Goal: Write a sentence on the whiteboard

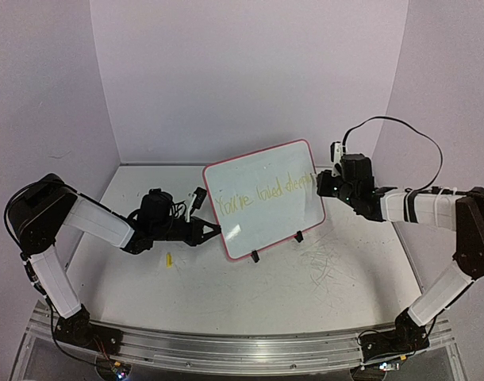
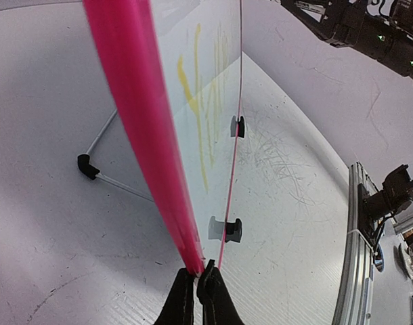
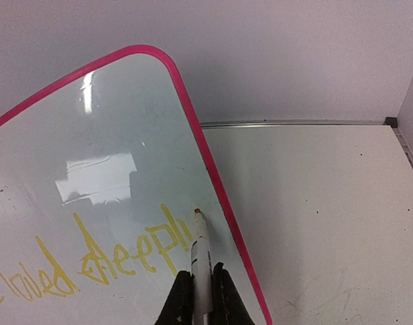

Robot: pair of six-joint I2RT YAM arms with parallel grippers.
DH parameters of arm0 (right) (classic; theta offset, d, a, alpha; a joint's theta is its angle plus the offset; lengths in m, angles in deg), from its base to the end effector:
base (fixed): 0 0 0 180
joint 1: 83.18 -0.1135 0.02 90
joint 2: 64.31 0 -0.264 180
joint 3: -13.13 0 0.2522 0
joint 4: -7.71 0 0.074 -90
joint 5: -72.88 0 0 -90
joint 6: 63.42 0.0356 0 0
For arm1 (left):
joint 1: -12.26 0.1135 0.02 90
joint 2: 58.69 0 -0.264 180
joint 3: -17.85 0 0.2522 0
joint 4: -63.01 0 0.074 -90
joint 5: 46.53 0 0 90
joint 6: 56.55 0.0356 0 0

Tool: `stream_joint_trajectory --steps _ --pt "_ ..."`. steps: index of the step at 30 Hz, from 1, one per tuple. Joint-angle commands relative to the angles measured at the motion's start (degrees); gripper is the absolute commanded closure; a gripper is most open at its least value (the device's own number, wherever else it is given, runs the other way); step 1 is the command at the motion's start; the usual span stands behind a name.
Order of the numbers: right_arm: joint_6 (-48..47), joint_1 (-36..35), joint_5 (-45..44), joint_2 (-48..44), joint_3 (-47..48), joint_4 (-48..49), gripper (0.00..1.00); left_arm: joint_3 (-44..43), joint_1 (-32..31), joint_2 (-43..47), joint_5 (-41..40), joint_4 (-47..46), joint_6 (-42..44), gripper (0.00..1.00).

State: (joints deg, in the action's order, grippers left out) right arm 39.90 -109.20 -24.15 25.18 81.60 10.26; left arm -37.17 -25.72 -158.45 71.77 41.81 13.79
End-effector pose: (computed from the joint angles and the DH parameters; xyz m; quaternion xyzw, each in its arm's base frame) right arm 0.3225 0.1526 0.2524 -0.0540 0.8089 0.1495 0.5661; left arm 0.2580 -0.2228 0.1541 0.2614 0.7794 -0.4353 0.3670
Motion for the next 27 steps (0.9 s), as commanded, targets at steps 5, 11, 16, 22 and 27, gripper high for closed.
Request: stream_joint_trajectory --steps 5,11,16,22,27 --pt "-0.6 0.3 0.4 1.1 2.9 1.6 1.0 0.2 0.4 0.2 -2.0 6.8 1.6 1.0" --pt "0.4 0.2 0.5 -1.0 -1.1 1.3 1.0 0.1 0.3 0.2 -2.0 6.8 1.6 1.0" --pt "0.7 0.2 0.8 -2.4 -3.8 0.9 1.0 0.1 0.3 0.2 -2.0 6.8 1.7 1.0" --pt "0.9 0.2 1.1 -3.3 -5.7 0.5 1.0 0.0 0.3 0.2 -2.0 6.9 1.6 1.0" --pt "1.3 0.1 2.2 -3.8 -7.0 0.3 1.0 0.2 0.3 0.4 -2.1 7.0 1.6 1.0"
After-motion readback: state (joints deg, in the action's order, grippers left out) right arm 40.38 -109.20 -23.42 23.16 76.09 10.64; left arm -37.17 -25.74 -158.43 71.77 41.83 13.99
